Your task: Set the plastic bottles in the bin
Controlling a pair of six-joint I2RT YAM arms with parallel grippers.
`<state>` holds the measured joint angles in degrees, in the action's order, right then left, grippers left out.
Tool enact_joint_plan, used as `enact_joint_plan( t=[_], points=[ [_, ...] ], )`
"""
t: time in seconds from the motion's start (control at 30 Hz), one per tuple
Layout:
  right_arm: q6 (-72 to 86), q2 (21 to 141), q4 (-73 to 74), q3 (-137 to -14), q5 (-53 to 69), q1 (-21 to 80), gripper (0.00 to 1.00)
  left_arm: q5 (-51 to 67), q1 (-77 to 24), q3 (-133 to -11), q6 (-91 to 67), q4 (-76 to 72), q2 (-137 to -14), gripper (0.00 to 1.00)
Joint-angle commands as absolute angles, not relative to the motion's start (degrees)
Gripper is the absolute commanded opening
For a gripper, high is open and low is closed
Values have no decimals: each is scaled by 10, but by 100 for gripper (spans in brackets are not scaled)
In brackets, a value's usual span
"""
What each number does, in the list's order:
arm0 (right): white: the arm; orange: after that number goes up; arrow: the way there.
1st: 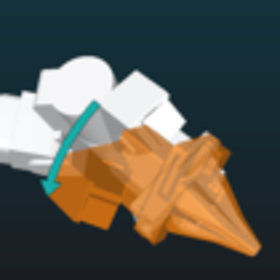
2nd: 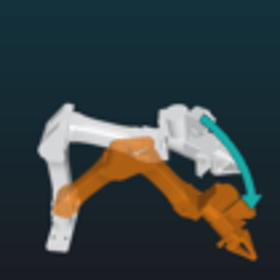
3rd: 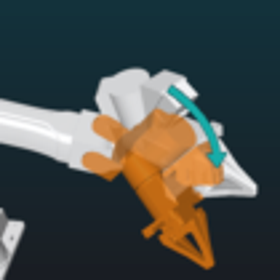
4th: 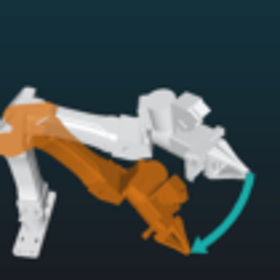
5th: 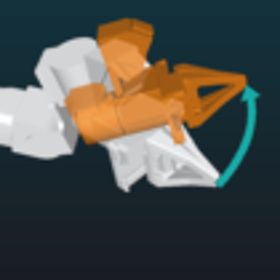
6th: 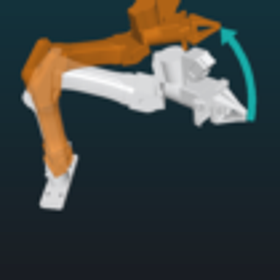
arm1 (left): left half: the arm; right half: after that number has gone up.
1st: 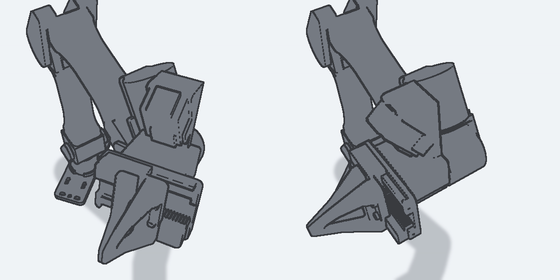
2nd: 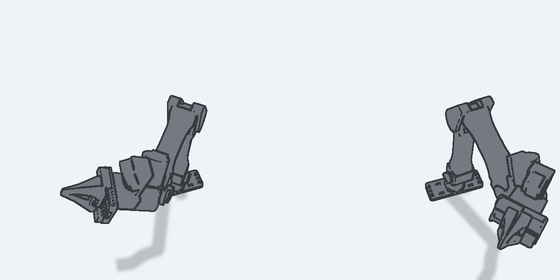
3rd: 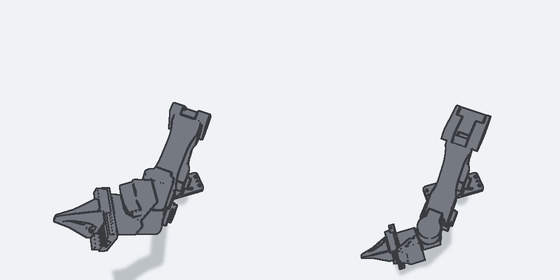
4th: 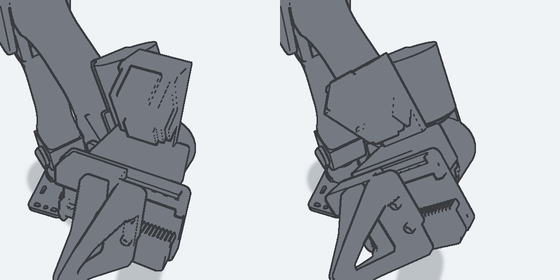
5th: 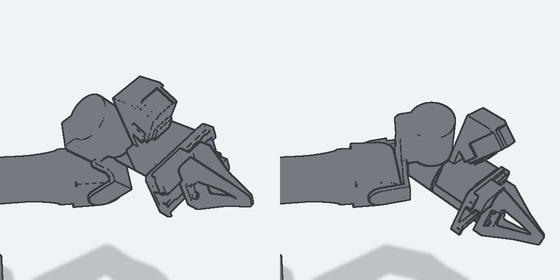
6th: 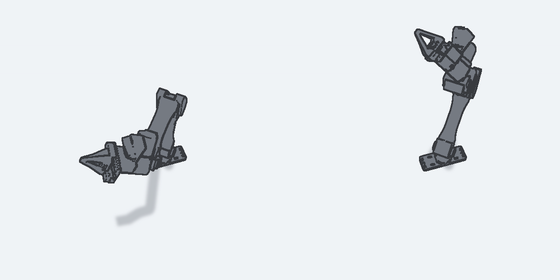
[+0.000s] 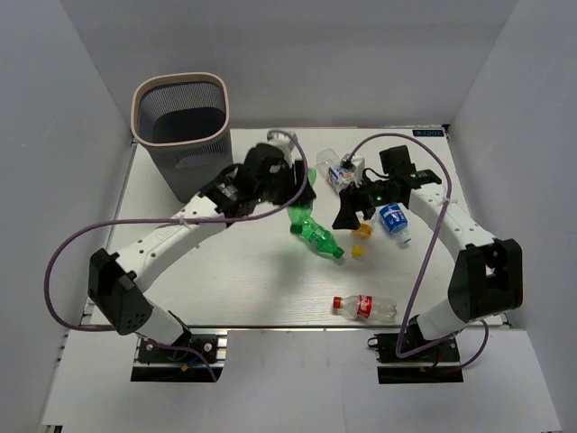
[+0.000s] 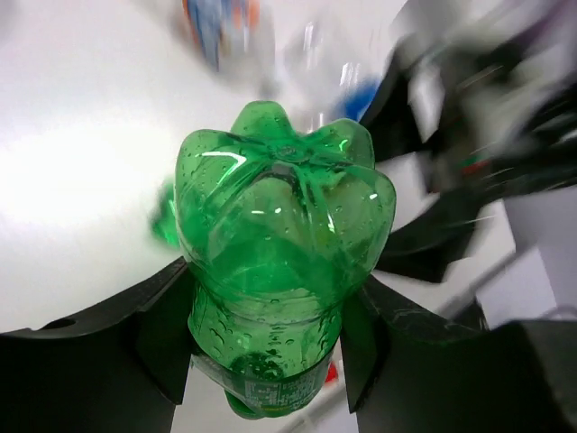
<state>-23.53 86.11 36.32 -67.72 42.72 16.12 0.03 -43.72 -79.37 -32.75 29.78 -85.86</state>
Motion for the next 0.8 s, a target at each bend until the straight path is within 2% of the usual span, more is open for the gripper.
enact_joint_plan(
  t=[0.0,0.1,0.2,0.33,0.43,0.53,0.57,0.67,0.7,0.77],
  points=[
    [-175,881,368,-720,403,164,85,-91,-420,-902,-211,304,-822,6],
    [-173,906,381,-727,393,174,87,-204,-404,-1048,-159,316,-862,6],
    [-176,911,381,-725,384,189,89,-312,-373,-1127,-137,311,-907,10],
    [-188,921,381,-735,366,210,89,-385,-309,-1176,-132,298,-947,13],
    [-188,937,388,-748,354,221,89,-394,-256,-1204,-144,323,-969,17],
    [-171,950,379,-751,331,240,89,-402,-211,-1199,-159,331,-969,33],
    [-168,955,377,-751,324,245,89,-402,-200,-1191,-165,331,-969,44],
    [-154,970,368,-755,284,260,89,-402,-164,-1212,-172,370,-997,66],
    [-146,976,367,-758,264,265,89,-402,-149,-1221,-177,383,-1005,77],
    [-144,990,368,-762,248,272,91,-389,-137,-1234,-178,398,-1012,82]
  ],
)
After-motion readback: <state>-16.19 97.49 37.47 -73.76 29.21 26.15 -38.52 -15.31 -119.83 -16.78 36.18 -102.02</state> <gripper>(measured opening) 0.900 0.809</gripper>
